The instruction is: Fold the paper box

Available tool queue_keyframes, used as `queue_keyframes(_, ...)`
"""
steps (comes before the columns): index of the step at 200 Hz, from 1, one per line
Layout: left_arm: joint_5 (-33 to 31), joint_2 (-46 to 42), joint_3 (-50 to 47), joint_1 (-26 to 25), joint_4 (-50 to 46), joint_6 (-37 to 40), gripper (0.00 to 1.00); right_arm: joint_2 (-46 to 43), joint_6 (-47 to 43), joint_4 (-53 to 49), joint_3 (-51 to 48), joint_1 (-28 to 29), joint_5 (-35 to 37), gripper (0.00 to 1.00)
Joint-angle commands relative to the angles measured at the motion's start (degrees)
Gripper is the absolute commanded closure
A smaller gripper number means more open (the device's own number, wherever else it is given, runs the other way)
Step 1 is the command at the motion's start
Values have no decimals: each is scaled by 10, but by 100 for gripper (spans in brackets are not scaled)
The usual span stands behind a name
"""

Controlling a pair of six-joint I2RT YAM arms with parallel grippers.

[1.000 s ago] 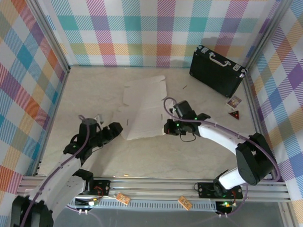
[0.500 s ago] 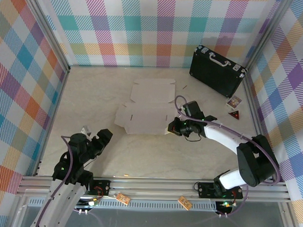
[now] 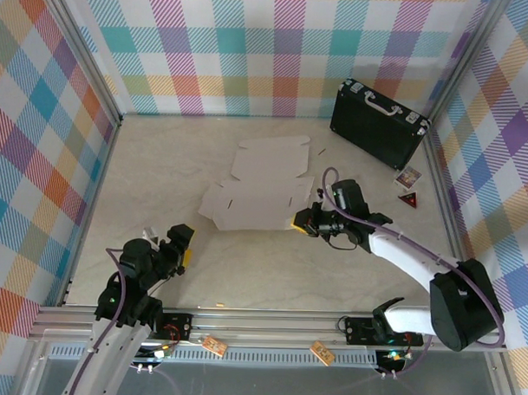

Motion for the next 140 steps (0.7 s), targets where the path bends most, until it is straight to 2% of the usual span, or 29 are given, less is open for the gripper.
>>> queue_keyframes(1, -23, 11, 7, 5, 3, -25, 17, -11, 17, 23, -3, -2, -12, 100)
queue_keyframes(19, -18, 29, 6, 5, 6, 1, 17, -8, 9, 18, -6, -2, -8, 100)
queue_keyframes(39, 22, 57, -9, 5, 59, 29, 17, 1, 12, 26, -12, -3, -14, 100)
queue_keyframes(75, 54, 131, -1, 4, 82, 91, 17, 14, 26, 56, -14, -3, -30, 100)
queue_keyframes(99, 66, 183, -20, 3, 157, 83, 16, 19, 37, 75, -15, -3, -44, 100)
queue_keyframes(124, 50, 228, -30, 3, 243, 71, 15, 24, 51, 89, -19, -3, -54, 100)
queue_keyframes(140, 46, 270, 0, 3, 247, 81, 15, 27, 57, 96, -19, -3, -61, 100)
